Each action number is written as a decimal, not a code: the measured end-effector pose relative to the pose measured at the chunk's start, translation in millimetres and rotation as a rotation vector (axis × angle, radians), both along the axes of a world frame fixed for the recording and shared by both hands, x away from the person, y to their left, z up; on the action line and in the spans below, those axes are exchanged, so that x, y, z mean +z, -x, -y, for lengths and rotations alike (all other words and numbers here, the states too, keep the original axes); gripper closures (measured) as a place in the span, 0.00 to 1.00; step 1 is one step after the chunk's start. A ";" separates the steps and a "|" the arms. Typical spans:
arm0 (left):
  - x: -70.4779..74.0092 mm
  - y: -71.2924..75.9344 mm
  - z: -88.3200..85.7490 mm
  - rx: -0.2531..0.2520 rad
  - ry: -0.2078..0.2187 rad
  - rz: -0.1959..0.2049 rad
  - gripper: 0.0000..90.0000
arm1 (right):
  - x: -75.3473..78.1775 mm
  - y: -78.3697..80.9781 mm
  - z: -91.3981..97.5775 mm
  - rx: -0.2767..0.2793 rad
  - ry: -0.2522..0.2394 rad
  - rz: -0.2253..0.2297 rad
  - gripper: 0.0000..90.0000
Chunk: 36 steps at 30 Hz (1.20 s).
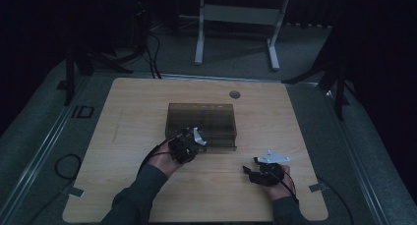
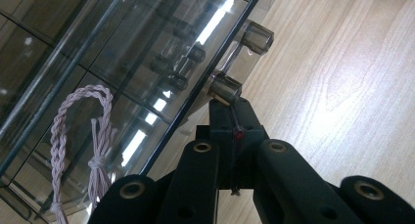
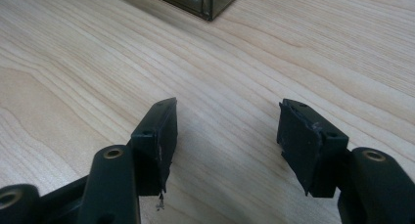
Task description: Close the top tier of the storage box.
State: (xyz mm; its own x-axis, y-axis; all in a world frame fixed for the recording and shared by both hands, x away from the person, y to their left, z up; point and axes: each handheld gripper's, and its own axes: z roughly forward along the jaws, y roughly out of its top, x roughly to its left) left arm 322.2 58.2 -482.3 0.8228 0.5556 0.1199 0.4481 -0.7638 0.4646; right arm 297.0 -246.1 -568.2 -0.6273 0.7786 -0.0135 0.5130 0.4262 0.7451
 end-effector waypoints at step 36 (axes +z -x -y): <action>-0.7 -20.6 -0.2 0.048 -0.002 0.010 1.00 | 0.0 0.0 -0.1 0.000 0.000 -0.001 0.45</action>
